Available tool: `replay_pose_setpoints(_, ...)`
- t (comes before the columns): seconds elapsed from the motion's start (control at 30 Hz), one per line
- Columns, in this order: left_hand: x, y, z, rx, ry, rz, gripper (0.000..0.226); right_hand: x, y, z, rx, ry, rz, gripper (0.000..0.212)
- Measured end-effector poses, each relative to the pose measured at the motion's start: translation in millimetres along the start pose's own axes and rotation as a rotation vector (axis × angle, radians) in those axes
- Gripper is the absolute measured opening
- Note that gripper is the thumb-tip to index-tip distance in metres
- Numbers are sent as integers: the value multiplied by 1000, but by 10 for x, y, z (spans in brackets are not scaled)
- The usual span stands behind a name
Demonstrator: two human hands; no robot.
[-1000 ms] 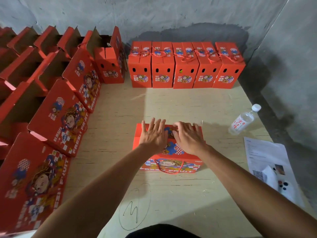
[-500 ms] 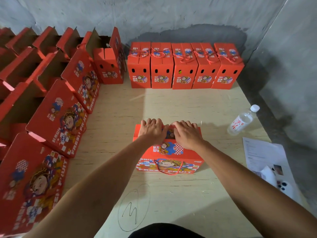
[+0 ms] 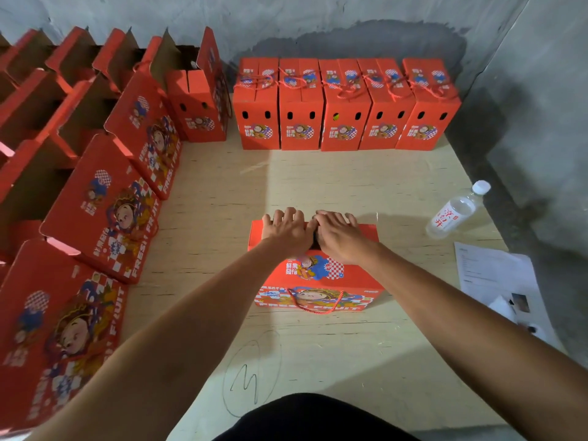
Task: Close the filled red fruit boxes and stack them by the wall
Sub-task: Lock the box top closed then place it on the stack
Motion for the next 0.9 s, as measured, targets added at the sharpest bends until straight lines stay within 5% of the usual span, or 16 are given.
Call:
replay_pose_setpoints(0.2, -36, 38, -12, 29, -43, -7, 46, -364, 266, -307, -58, 101, 550, 9)
replay_pose_setpoints(0.3, -38, 43, 12, 37, -67, -38, 37, -524, 208, -311, 121, 27, 546, 15)
replay_pose_setpoints(0.43, -22, 25, -10, 13, -33, -34, 41, -593, 224, -372, -41, -3, 596, 31)
replay_pose_setpoints(0.6, -15, 0, 7, -4, -25, -53, 39, -492, 238, -307, 125, -31, 547, 37)
replay_pose_setpoints(0.67, -48, 33, -17, -87, -27, 39, 37, -436, 191, -296, 131, -62, 447, 36)
replay_pose_setpoints(0.83, -602, 197, -116, -142, -124, 667, 20, -430, 152, -268, 71, -43, 450, 26)
replay_pose_setpoints(0.9, -720, 115, -218, -251, -63, 639, 25, -451, 198, -289, 91, 1, 499, 30)
Point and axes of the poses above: each hand's wrist, its own x-axis towards the middle knuckle, its own y-axis out of the back of the hand, z = x × y, the point moved 6 cm from there along x, towards the middle knuckle, and after that the axes turned 5 degrees about x, right-handed, at the moved point
